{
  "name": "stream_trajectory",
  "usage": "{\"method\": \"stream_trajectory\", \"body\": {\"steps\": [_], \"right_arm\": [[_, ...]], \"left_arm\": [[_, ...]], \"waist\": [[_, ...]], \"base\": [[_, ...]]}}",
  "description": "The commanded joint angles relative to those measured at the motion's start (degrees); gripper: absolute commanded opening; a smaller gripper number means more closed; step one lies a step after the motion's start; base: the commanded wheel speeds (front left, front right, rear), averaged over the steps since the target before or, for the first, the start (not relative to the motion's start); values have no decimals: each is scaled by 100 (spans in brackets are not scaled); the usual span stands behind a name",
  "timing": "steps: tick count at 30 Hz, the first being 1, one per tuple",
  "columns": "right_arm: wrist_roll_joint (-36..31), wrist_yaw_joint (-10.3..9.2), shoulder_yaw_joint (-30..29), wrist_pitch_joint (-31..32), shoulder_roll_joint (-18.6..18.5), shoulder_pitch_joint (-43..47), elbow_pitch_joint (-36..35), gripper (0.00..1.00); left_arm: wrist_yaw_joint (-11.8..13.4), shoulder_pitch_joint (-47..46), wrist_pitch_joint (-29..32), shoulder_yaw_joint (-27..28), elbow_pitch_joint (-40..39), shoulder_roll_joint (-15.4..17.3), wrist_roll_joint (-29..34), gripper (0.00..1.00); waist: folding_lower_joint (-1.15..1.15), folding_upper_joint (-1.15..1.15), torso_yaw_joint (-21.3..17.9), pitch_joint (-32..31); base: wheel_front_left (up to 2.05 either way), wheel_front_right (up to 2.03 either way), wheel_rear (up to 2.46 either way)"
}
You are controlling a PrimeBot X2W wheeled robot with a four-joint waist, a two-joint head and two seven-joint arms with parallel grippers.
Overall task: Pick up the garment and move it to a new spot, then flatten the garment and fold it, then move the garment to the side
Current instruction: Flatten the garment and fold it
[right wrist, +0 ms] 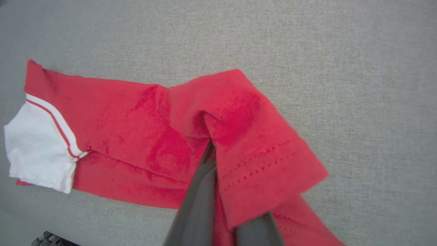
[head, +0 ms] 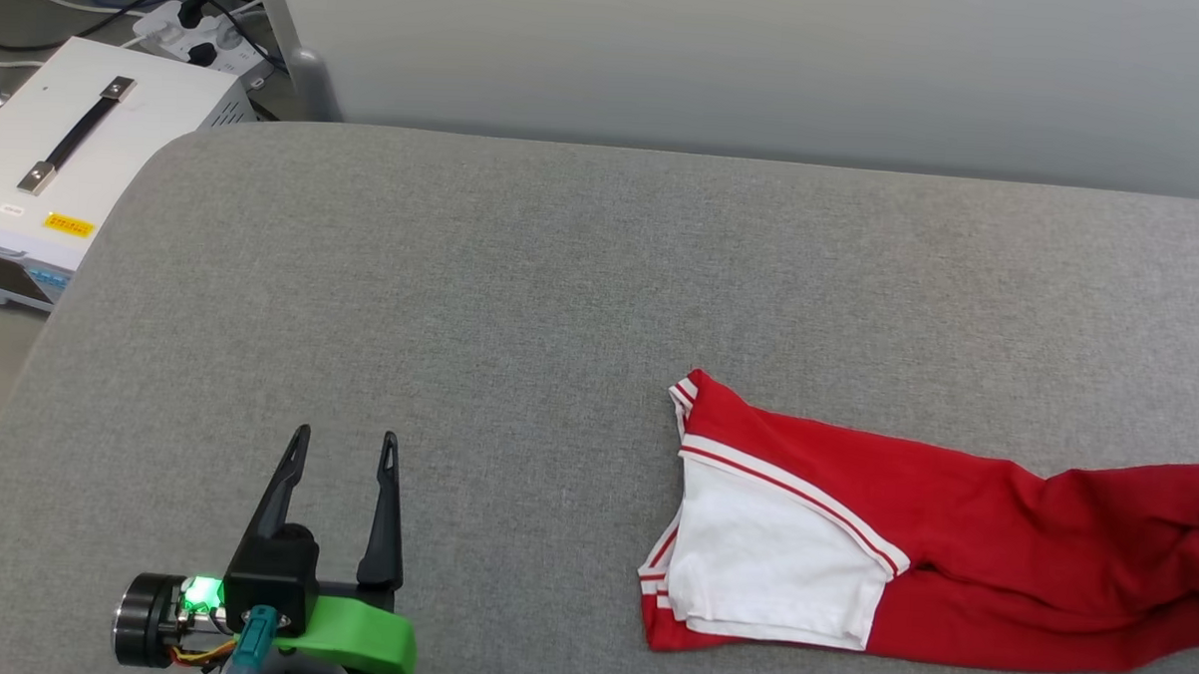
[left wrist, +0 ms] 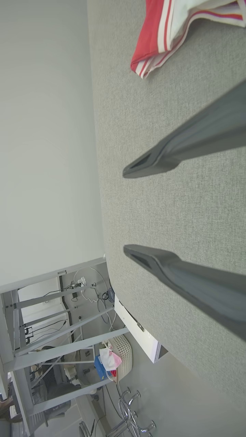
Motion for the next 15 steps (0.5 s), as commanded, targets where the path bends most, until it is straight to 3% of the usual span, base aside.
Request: {"method": "stream_trajectory", "body": {"steps": [1, 7, 15], "right_arm": [[21, -3, 4, 34, 92, 68, -170, 0], [2, -3, 9, 370, 359, 82, -1012, 0], [-331, -3, 269, 941, 861, -274, -1500, 0]], "left_arm": [[-41, 73, -34, 11, 21, -49, 55, 100], [-107, 42, -34, -35, 37, -114, 118, 100], [-140, -64, -34, -74, 67, -197, 146, 100]], "waist": [[0, 0, -19, -13], [0, 0, 7, 11], [0, 0, 111, 175]], "base": [[0, 0, 0], [0, 0, 0], [0, 0, 0]]}}
